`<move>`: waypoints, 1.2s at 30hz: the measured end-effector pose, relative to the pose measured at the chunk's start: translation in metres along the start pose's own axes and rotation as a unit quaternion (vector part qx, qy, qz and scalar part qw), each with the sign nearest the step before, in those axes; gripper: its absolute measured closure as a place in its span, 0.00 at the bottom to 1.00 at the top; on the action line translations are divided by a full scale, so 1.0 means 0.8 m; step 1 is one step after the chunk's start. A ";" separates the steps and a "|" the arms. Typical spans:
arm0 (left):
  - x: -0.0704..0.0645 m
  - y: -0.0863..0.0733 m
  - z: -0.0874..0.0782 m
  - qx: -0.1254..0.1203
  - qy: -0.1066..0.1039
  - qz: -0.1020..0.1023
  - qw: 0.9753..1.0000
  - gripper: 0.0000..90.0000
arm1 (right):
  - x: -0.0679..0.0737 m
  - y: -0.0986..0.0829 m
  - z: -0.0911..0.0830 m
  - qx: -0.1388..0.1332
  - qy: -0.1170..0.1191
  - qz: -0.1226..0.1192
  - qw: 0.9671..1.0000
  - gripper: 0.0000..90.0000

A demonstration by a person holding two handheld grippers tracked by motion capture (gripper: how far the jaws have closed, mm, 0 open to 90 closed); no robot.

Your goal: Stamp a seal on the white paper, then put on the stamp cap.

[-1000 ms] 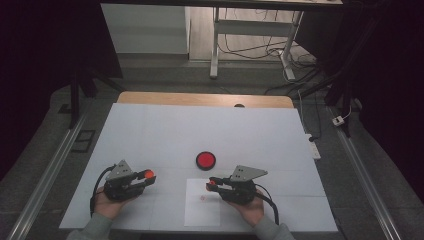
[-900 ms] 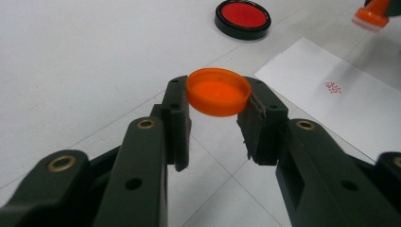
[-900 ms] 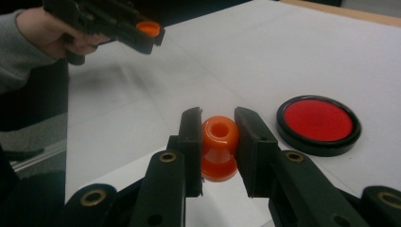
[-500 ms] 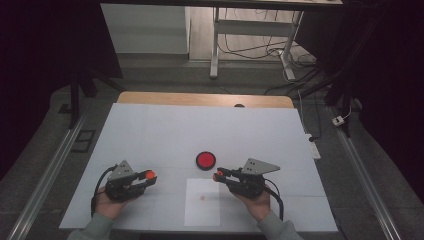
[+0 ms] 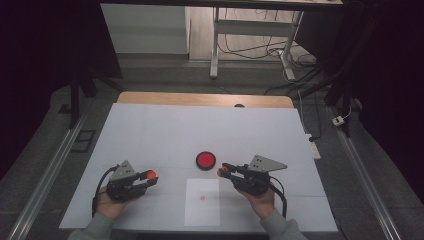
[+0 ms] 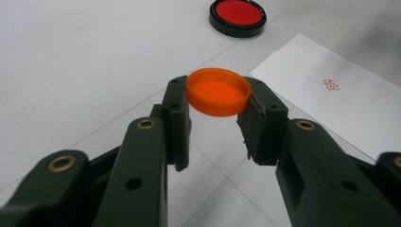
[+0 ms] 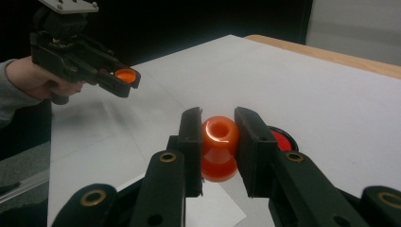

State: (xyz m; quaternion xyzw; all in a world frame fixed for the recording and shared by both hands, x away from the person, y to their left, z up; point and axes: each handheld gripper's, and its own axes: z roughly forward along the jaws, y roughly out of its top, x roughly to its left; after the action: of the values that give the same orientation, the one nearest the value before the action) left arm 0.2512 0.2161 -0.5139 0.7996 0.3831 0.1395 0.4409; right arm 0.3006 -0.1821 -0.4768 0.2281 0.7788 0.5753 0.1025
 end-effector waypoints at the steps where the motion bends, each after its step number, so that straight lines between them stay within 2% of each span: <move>1: 0.000 0.000 0.000 -0.001 0.000 0.001 1.000 0.72 | 0.000 0.001 0.000 0.000 0.000 0.000 1.000 0.80; 11: -0.003 0.002 0.001 -0.001 -0.002 0.002 1.000 0.72 | 0.000 0.002 -0.002 -0.004 0.000 0.000 1.000 0.80; 22: -0.015 0.016 0.006 -0.007 -0.014 0.024 1.000 0.72 | 0.001 0.004 -0.006 -0.013 -0.004 -0.003 1.000 0.80; 36: -0.025 0.024 0.018 -0.004 -0.025 0.034 0.999 0.72 | 0.001 0.004 -0.003 -0.010 -0.001 -0.002 1.000 0.80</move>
State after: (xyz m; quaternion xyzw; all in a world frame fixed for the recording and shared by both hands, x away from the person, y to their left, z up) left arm 0.2550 0.1870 -0.5043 0.8138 0.3438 0.1361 0.4483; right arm 0.2997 -0.1831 -0.4731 0.2264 0.7734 0.5824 0.1069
